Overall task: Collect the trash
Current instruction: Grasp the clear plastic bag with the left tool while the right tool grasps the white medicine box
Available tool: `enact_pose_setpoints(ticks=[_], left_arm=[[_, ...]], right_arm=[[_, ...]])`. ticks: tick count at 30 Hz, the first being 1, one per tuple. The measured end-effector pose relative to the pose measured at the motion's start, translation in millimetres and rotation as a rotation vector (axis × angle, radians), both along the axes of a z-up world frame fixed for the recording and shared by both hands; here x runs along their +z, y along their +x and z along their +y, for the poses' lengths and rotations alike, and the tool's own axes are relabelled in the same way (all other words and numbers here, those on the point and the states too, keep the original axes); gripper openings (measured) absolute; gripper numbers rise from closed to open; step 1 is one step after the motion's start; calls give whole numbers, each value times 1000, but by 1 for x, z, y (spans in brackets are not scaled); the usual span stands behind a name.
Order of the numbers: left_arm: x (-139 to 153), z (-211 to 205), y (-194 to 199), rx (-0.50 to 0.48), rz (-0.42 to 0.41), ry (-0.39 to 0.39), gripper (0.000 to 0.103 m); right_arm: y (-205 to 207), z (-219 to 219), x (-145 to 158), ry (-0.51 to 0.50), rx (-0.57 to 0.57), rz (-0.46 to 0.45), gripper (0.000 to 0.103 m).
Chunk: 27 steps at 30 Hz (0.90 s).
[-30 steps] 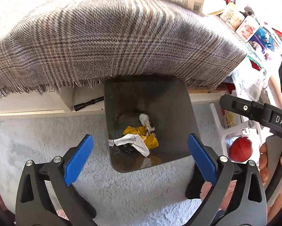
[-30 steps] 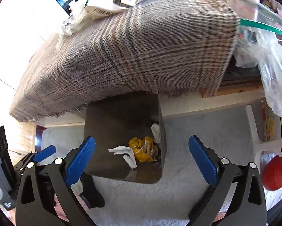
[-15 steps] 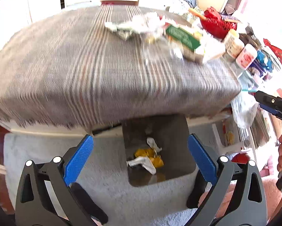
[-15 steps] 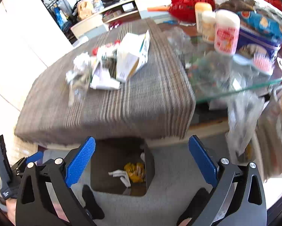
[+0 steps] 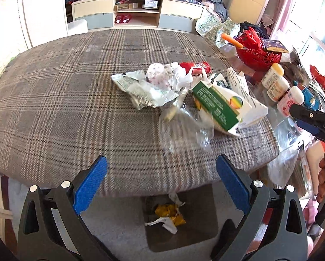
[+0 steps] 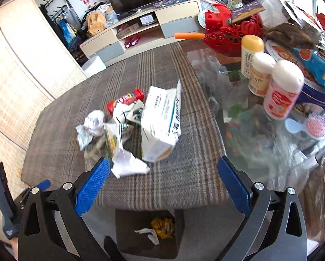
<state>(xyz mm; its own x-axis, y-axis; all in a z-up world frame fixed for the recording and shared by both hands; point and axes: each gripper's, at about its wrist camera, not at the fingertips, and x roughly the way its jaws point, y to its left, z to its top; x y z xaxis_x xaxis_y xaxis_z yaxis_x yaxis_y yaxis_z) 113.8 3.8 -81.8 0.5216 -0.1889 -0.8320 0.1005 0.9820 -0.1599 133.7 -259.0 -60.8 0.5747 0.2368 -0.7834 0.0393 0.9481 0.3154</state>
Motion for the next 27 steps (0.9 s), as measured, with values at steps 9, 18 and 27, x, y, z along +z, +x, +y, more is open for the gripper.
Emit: enact_pose_setpoints(ticks=[9,18,27], left_arm=[[-26,-21,44,-30,55,10,95],[-47,-26,59,-42,91,5,94],[-58,-36,63,-65,107,-4,84]], right_arm=[[58,12,-20,4,6,53,100],[80,20,-46,-16,19,112,99],[86,19,-59,-12,24,138,98]])
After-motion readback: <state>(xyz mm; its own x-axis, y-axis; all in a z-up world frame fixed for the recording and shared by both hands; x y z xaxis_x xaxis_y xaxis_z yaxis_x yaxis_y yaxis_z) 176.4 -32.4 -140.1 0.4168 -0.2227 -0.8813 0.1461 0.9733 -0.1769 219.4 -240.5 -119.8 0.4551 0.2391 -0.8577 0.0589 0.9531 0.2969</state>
